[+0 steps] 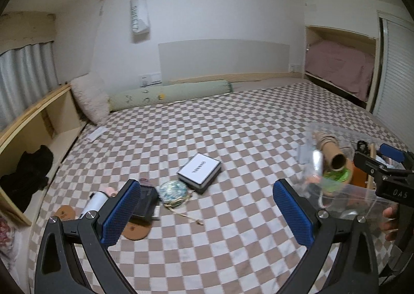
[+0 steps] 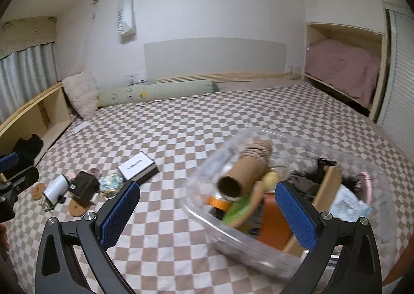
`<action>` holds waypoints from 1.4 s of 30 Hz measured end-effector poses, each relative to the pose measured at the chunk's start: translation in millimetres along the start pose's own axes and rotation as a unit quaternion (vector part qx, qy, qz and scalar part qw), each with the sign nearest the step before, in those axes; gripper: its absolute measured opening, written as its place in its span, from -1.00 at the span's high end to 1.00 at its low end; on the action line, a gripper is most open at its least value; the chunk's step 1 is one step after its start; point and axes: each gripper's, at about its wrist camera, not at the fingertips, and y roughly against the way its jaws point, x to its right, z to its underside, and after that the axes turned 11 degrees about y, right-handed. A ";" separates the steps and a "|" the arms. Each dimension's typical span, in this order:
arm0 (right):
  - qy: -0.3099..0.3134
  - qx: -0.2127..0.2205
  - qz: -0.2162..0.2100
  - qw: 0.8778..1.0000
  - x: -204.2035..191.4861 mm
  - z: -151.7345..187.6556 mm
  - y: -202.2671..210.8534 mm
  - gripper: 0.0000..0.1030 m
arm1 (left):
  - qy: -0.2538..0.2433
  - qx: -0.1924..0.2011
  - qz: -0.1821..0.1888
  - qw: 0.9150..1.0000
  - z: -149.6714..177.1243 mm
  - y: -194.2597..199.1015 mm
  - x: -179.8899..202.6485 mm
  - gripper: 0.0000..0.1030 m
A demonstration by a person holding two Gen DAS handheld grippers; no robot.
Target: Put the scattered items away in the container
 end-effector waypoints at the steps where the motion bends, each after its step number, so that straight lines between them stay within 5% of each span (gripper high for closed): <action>1: 0.002 -0.001 -0.006 1.000 -4.2 -1.7 -2.1 -1.00 | 0.002 0.002 -0.006 1.000 0.5 0.2 -5.8 -0.99; 22: 0.057 -0.004 -0.078 0.995 -120.8 -29.6 -29.9 -1.00 | 0.025 0.006 -0.077 0.997 16.8 6.2 -108.2 -0.99; 42: 0.088 -0.026 -0.110 0.990 -200.9 -19.0 -62.9 -1.00 | 0.060 -0.010 -0.122 0.991 33.6 -13.0 -198.7 -0.99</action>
